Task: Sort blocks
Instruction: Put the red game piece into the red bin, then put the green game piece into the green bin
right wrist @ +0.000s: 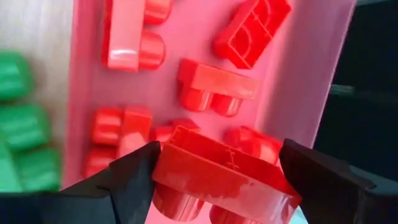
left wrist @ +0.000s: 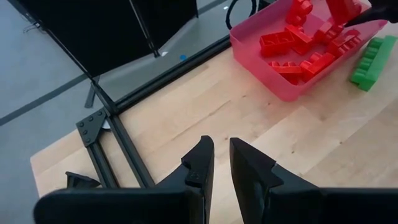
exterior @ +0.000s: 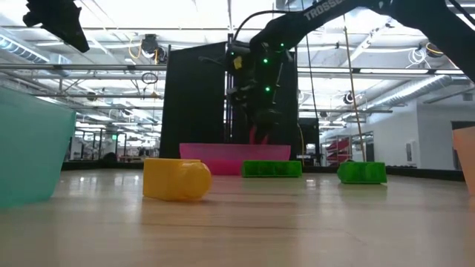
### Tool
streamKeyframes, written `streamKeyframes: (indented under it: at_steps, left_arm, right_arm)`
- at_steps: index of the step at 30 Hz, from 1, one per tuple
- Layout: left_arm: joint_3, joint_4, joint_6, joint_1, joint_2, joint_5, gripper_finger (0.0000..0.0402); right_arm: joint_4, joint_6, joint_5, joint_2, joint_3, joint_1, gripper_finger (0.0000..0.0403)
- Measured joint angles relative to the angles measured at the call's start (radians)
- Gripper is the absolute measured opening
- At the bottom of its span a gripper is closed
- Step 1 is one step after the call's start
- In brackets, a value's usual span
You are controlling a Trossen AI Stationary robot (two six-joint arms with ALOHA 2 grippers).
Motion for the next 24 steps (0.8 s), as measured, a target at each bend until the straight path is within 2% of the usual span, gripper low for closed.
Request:
streamKeyframes:
  at_steps: [7, 14, 17, 22, 24]
  left_arm:
    - [0.000, 0.000, 0.001, 0.000, 0.000, 0.003, 0.0059]
    - [0.000, 0.000, 0.004, 0.000, 0.000, 0.002, 0.0059]
    - [0.000, 0.000, 0.010, 0.000, 0.000, 0.002, 0.0059]
    - [0.000, 0.000, 0.011, 0.000, 0.000, 0.002, 0.0059]
    - [0.000, 0.000, 0.023, 0.000, 0.000, 0.002, 0.0059]
  right_arm:
    - [-0.031, 0.135, -0.015, 0.000, 0.000, 0.011, 0.0318]
    - [-0.106, 0.112, -0.039, 0.000, 0.000, 0.010, 0.0319]
    - [-0.122, 0.053, -0.006, 0.003, 0.000, 0.010, 0.0325]
    - [-0.140, 0.044, 0.001, 0.004, 0.000, 0.010, 0.0349]
    - [-0.120, 0.018, 0.044, 0.004, 0.000, 0.014, 0.0354]
